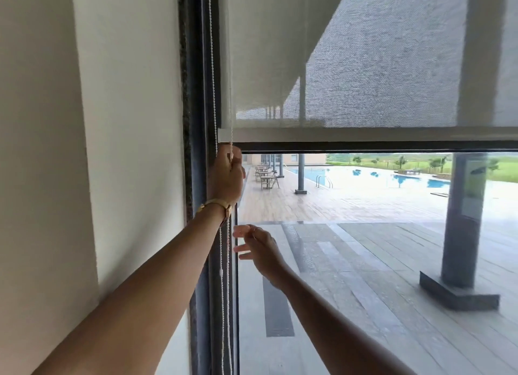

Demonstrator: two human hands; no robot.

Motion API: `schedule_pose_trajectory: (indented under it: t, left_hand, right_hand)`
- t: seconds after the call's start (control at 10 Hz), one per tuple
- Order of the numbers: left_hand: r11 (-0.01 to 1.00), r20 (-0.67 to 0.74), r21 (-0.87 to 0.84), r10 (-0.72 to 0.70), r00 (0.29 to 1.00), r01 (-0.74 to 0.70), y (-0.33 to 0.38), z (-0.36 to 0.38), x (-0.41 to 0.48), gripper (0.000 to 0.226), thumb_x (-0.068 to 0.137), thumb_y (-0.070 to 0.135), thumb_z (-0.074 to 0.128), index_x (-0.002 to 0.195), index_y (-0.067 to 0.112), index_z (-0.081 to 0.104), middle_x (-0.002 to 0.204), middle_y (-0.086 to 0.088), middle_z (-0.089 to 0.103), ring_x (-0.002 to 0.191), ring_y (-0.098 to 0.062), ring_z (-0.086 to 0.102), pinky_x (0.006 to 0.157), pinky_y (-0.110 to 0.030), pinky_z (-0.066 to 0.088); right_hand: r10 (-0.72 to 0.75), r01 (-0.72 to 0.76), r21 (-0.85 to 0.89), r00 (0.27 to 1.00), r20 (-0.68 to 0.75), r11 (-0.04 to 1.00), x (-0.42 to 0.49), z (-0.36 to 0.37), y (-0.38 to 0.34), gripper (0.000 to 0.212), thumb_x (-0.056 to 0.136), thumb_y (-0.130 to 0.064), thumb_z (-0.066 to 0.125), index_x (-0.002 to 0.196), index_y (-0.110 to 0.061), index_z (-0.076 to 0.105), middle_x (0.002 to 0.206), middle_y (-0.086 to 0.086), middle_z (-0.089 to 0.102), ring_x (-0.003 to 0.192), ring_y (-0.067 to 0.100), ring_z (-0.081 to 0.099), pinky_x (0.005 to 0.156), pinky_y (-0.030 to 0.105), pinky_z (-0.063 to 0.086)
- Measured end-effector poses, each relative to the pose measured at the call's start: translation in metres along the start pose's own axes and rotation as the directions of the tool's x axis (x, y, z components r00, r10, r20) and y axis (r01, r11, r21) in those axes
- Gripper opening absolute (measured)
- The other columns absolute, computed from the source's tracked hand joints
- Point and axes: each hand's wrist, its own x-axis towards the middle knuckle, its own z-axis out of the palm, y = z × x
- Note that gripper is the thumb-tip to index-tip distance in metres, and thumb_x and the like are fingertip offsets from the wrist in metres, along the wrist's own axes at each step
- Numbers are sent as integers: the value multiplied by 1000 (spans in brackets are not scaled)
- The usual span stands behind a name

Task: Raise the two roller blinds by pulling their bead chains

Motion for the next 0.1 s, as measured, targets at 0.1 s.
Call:
schedule_pose_trajectory:
  t: [0.1]
  left_hand:
    - [981, -12, 193, 15, 1000, -13, 2, 4, -22, 48, 93, 36, 42, 134, 12, 34, 112, -8, 66, 100, -17, 63, 89, -36, 46]
  right_hand:
    - [-44, 41, -21, 985, -168, 999, -17, -26, -30, 31, 99, -19, 34, 114, -9, 59, 115, 12, 64, 81, 19, 66, 66, 28, 53]
